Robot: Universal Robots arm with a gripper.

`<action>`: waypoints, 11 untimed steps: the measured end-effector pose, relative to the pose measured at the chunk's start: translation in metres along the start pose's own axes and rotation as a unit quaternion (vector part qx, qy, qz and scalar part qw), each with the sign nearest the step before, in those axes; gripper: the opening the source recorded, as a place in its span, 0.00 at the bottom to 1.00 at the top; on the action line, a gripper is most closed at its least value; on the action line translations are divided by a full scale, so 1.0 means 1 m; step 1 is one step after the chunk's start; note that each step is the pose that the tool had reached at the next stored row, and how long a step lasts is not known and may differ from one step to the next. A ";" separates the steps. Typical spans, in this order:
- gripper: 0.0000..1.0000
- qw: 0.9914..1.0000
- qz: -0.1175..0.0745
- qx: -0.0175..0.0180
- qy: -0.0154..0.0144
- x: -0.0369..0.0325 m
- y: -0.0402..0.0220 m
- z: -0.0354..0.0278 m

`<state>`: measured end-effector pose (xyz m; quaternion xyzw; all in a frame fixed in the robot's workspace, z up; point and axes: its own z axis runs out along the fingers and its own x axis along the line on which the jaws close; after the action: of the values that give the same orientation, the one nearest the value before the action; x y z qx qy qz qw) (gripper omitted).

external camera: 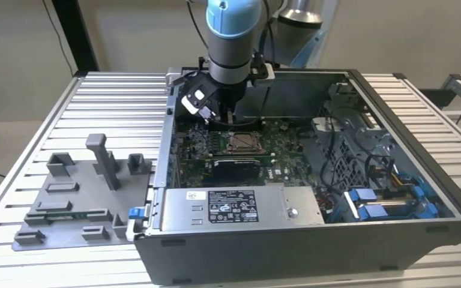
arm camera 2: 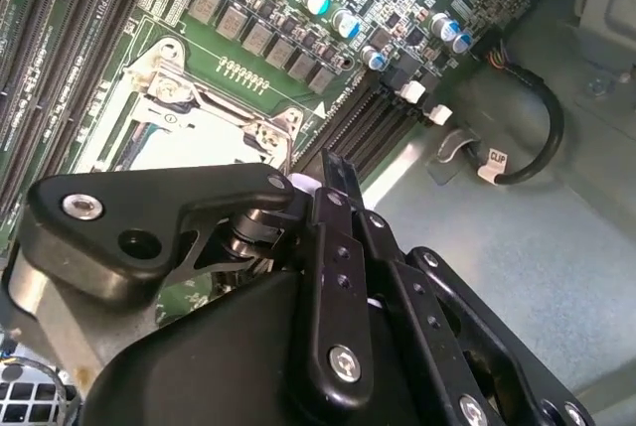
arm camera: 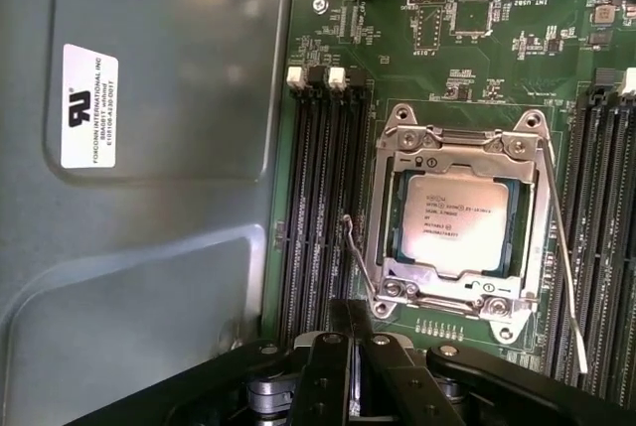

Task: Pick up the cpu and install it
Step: 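Close the cpu cover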

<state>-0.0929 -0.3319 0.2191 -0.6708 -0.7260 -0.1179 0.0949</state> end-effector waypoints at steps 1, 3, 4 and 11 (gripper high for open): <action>0.00 1.000 0.000 0.000 0.000 -0.0003 0.0003 0.0007; 0.00 1.000 0.000 0.000 0.000 -0.0006 0.0016 0.0015; 0.00 1.000 0.000 0.000 0.000 -0.0007 0.0023 0.0017; 0.00 1.000 0.000 0.000 0.000 -0.0017 0.0082 0.0034</action>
<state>-0.0845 -0.3320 0.2158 -0.6708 -0.7260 -0.1179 0.0949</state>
